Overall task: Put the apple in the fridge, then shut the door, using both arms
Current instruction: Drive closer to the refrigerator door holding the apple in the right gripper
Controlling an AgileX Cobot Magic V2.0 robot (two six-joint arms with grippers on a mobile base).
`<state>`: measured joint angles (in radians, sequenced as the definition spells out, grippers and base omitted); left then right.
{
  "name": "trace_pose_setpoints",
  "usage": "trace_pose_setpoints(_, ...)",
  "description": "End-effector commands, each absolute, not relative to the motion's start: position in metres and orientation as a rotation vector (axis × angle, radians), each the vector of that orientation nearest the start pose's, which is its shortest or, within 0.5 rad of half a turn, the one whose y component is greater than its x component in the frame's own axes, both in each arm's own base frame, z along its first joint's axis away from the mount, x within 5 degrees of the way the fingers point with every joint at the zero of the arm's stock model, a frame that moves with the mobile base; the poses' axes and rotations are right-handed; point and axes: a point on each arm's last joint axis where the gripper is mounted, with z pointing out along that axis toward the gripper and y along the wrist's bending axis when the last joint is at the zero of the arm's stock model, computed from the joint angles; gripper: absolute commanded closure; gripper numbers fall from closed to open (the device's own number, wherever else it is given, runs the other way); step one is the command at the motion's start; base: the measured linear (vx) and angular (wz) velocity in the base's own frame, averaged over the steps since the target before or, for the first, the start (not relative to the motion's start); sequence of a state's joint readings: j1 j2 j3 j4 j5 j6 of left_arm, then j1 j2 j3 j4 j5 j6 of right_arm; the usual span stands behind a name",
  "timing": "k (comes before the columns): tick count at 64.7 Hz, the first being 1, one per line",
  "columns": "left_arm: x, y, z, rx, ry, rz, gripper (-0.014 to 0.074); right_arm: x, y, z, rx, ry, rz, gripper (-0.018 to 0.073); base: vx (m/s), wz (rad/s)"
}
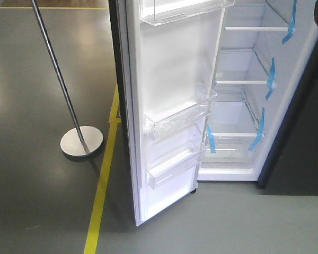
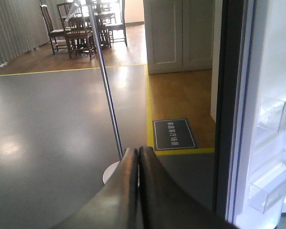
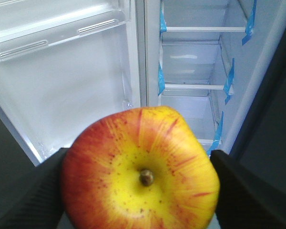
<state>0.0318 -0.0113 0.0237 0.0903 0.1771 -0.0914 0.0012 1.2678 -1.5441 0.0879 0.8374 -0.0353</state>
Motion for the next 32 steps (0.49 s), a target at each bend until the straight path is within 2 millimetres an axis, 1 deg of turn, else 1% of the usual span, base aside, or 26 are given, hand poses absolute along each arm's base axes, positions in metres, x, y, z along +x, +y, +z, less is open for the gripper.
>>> trace_pose_setpoints(1, 0.0546, 0.0024, 0.2031, -0.039, 1.565, 0.02, 0.0602, 0.2516, 0.0055, 0.4949, -0.017, 1.905, 0.075, 0.0374, 0.09, 0.01)
trace_pose_setpoints(32, 0.0546, 0.0024, 0.2031, -0.039, 1.565, 0.02, 0.0602, 0.2515, 0.0056, 0.4948, -0.017, 1.906, 0.075, 0.0374, 0.09, -0.01)
